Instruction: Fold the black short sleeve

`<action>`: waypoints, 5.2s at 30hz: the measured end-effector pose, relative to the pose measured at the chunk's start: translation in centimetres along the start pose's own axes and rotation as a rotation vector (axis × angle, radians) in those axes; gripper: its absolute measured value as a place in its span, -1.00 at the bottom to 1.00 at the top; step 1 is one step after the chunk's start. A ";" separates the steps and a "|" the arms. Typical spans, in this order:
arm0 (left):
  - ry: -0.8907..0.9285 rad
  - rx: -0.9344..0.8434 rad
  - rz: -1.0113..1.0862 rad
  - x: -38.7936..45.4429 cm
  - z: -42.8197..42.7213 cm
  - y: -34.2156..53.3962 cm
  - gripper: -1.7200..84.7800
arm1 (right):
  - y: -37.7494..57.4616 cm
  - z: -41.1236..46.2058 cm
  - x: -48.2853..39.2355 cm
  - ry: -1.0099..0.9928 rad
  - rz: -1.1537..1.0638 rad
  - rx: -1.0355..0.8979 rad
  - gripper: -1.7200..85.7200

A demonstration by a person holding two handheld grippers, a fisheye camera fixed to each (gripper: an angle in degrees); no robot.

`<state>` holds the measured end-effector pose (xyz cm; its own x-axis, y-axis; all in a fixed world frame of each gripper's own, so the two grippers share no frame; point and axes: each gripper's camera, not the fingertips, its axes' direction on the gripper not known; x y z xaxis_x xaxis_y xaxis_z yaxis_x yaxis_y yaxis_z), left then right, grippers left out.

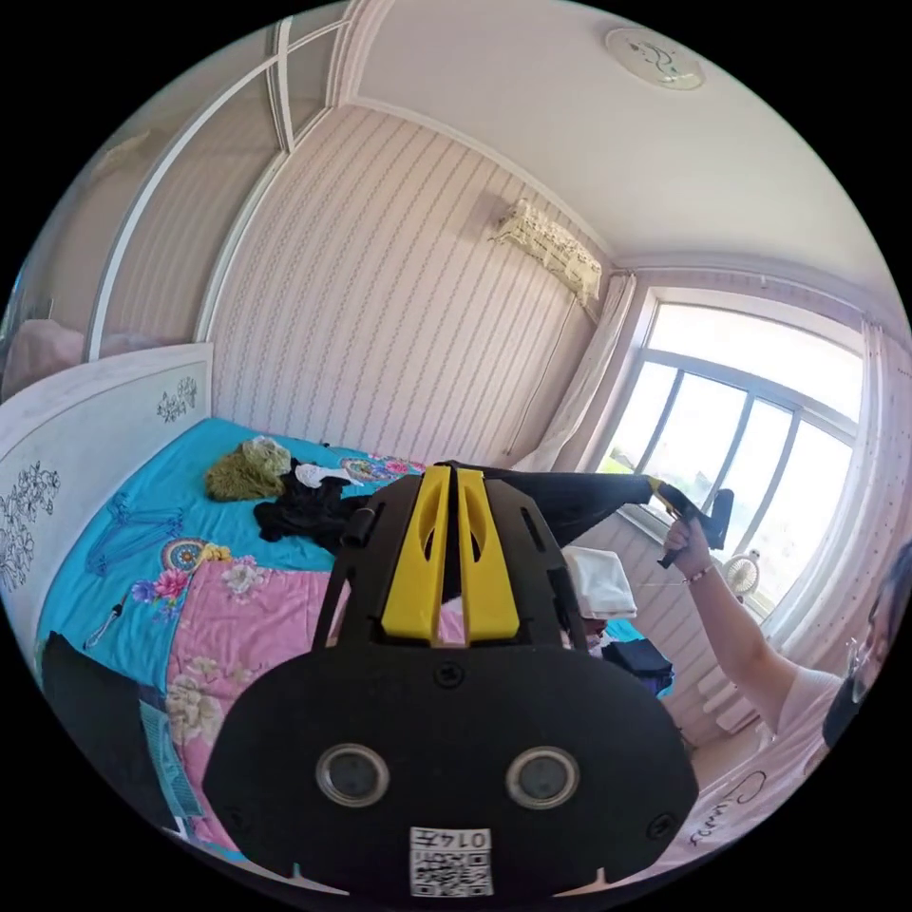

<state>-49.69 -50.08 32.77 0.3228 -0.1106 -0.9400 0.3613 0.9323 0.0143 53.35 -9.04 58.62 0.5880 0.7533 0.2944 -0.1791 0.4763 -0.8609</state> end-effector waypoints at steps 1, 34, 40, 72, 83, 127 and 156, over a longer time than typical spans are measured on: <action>0.014 -0.030 -0.037 -2.1 0.7 2.4 -0.98 | 2.4 0.6 1.3 -0.028 0.040 -0.038 -0.96; -0.076 -0.713 -0.579 -28.9 -1.9 47.5 -0.98 | 49.8 6.3 11.2 0.020 0.803 -0.782 -0.95; -0.178 -0.726 -0.530 -30.3 -3.7 47.0 -0.94 | 49.3 5.8 12.3 0.094 0.795 -0.693 -0.93; -0.197 -1.061 -0.348 -35.6 -4.9 48.2 -0.98 | 52.4 8.8 15.7 0.053 0.752 -0.946 -0.95; -0.039 -0.898 -0.413 -36.8 -11.6 42.6 -0.98 | 50.9 6.1 17.2 -0.132 0.916 -0.862 -0.95; -0.136 -1.060 -0.286 -38.2 -7.8 55.0 -0.98 | 55.0 9.0 8.6 0.107 0.566 -1.092 -0.94; -0.332 -0.365 0.269 -15.4 -18.4 67.6 -0.85 | 53.0 1.2 -13.9 0.363 -0.056 -0.678 -0.86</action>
<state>-46.31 20.98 41.90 0.6413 0.1000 -0.7607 -0.0788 0.9948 0.0642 34.70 6.30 9.43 0.8251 0.4845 0.2908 0.3120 0.0384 -0.9493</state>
